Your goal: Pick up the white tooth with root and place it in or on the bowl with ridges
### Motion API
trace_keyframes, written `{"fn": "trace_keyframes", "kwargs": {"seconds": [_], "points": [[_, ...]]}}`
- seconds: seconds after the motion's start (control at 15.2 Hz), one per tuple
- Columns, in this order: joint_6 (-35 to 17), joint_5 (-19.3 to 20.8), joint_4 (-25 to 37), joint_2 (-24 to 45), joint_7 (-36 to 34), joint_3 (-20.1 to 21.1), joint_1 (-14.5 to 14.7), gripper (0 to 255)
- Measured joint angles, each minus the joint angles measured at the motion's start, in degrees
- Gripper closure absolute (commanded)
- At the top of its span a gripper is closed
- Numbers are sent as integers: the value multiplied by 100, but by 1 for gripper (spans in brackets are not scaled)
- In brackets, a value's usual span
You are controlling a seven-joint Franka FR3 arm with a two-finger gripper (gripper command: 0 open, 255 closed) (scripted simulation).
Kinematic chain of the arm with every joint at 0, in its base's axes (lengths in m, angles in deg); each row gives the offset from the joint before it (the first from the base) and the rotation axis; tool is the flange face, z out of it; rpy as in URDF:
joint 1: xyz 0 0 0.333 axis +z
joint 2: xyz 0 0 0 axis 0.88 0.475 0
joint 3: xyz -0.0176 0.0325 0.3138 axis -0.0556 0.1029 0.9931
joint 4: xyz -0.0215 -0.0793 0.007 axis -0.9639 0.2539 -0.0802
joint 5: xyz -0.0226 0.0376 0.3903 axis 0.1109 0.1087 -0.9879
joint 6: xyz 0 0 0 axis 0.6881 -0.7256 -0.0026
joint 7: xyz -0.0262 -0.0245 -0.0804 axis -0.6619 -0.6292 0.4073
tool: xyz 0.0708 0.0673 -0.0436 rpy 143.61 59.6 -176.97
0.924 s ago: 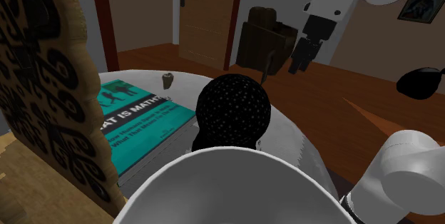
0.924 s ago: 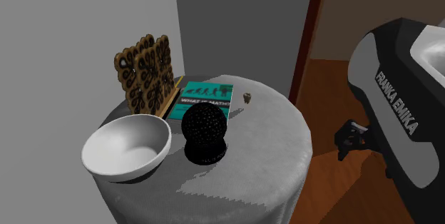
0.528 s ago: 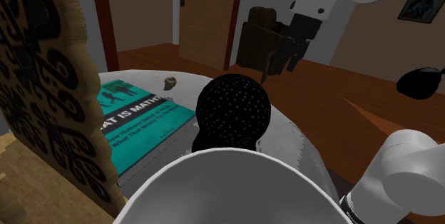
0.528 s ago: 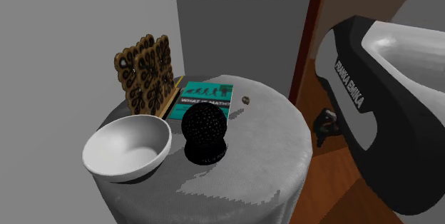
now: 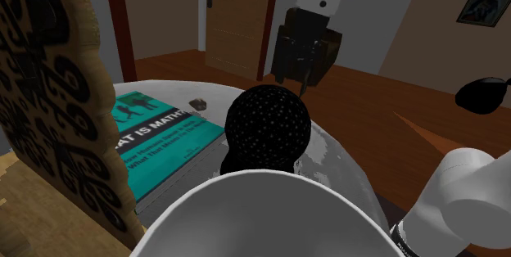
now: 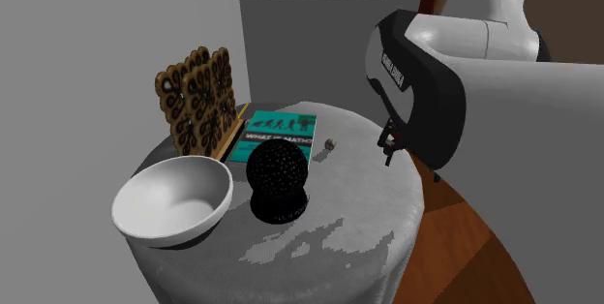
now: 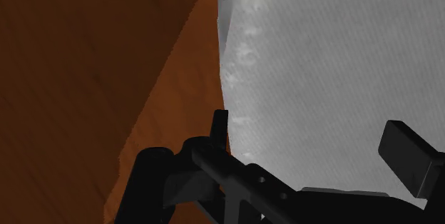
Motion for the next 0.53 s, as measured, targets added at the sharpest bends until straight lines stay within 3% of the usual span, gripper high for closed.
{"fn": "trace_keyframes", "kwargs": {"seconds": [0.53], "points": [[-165,209,1278,1415,-1138,781,154,0]]}}
